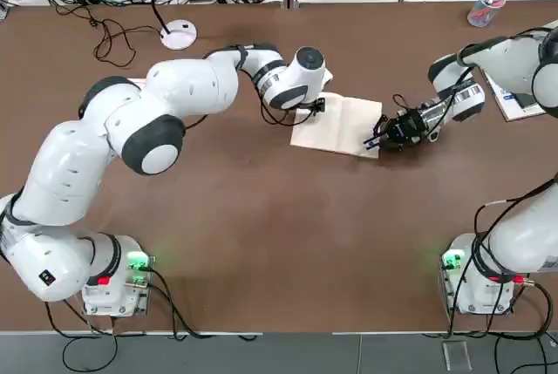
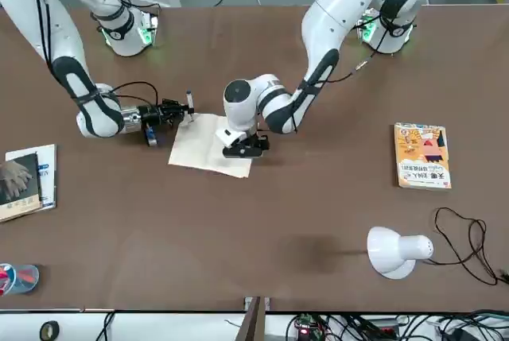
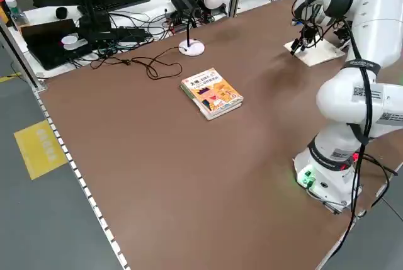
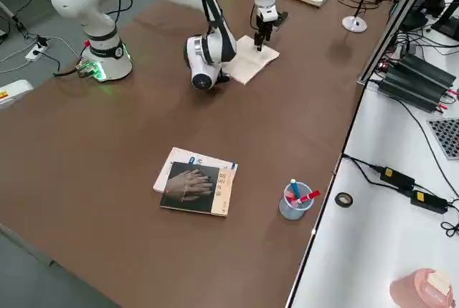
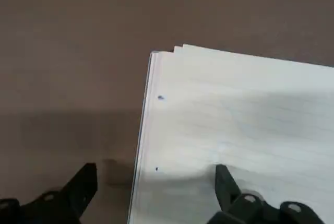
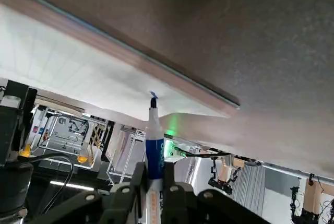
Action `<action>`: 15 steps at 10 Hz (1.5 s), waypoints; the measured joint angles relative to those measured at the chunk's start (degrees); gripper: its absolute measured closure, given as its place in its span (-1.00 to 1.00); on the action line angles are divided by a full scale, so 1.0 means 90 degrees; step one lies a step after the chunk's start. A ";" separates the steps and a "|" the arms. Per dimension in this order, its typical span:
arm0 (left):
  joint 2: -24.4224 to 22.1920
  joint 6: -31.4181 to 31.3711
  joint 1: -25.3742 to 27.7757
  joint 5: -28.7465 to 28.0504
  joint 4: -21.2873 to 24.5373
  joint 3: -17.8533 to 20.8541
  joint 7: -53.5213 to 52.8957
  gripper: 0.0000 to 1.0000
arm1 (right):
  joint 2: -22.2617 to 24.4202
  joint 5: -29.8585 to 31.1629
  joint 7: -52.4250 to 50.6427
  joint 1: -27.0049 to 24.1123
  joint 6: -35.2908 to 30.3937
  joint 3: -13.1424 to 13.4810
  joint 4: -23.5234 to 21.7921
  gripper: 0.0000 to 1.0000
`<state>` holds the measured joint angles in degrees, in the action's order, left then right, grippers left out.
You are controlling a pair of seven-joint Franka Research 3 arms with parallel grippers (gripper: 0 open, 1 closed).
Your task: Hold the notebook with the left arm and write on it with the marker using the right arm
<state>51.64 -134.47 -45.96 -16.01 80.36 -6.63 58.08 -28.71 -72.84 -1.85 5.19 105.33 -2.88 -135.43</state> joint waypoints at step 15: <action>0.0000 0.0000 0.0000 0.0000 0.0000 0.0000 0.0000 -1.00 | -0.0069 -0.0031 -0.0240 0.0033 0.0100 0.0148 0.0367 0.67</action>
<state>51.64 -134.48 -45.96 -16.01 80.36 -6.63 58.08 -29.32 -73.12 -4.01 5.49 106.23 -1.54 -132.12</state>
